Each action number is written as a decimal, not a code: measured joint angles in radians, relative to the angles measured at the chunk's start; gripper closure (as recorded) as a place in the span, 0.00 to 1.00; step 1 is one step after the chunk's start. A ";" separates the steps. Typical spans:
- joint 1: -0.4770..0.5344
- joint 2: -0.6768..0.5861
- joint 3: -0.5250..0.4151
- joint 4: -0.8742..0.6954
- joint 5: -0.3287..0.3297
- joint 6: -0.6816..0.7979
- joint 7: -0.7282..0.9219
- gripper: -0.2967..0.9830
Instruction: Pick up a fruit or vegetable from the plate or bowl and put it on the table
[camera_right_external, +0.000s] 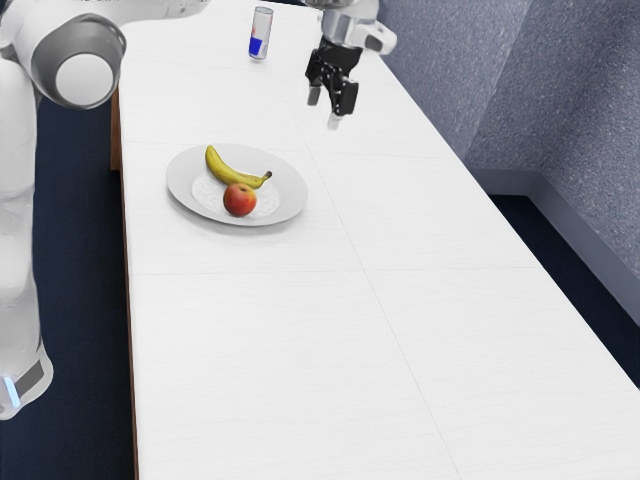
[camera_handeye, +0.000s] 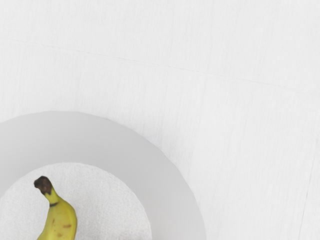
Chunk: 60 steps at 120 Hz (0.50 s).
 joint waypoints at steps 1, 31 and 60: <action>-0.004 0.003 -0.001 0.004 0.000 0.006 0.002 0.23; -0.169 0.024 -0.006 0.029 -0.020 0.097 0.042 0.23; -0.151 0.044 -0.020 0.069 0.006 0.113 0.061 0.23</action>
